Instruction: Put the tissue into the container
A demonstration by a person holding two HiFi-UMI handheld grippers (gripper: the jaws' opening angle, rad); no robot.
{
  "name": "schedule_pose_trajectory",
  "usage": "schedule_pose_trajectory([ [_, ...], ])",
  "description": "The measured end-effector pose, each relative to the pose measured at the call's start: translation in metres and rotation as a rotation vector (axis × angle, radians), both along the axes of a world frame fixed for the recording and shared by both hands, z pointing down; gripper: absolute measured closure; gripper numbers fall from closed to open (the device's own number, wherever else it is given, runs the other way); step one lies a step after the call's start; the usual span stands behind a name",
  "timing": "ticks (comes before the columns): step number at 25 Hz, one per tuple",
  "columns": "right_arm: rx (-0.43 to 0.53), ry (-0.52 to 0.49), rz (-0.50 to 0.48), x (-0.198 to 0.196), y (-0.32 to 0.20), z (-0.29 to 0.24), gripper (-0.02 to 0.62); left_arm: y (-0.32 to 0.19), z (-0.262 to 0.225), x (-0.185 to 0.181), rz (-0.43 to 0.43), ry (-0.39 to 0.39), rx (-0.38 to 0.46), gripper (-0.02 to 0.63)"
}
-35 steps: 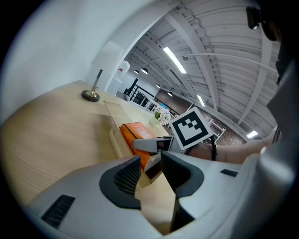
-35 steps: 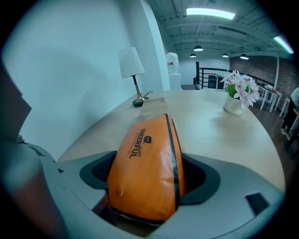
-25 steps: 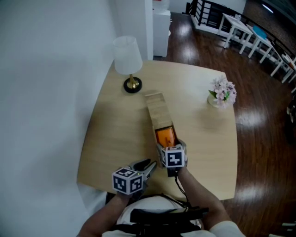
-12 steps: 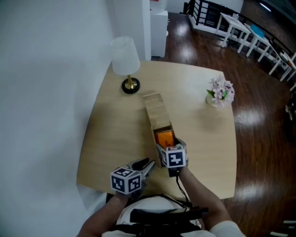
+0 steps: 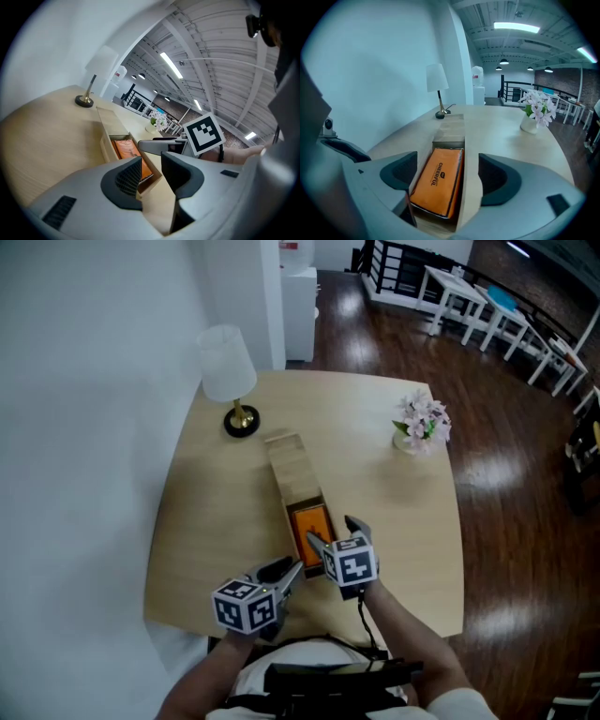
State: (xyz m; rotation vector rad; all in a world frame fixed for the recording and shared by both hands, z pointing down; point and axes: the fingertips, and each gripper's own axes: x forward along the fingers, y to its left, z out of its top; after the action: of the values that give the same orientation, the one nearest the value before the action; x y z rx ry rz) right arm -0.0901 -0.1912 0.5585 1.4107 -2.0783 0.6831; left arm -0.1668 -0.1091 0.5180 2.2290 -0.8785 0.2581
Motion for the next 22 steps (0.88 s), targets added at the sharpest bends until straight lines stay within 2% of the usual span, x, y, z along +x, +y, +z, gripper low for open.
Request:
schedule_pose_trajectory([
  [4, 0.019, -0.003, -0.001, 0.021, 0.004, -0.012, 0.175, 0.003, -0.009, 0.019, 0.009, 0.022, 0.028, 0.476],
  [6, 0.024, -0.002, 0.002, 0.032, 0.006, -0.017, 0.175, 0.003, -0.011, 0.029, 0.013, 0.025, 0.035, 0.509],
  [22, 0.077, -0.007, 0.084, 0.128, 0.031, -0.044, 0.175, 0.025, -0.029, 0.105, 0.082, 0.028, 0.085, 0.509],
])
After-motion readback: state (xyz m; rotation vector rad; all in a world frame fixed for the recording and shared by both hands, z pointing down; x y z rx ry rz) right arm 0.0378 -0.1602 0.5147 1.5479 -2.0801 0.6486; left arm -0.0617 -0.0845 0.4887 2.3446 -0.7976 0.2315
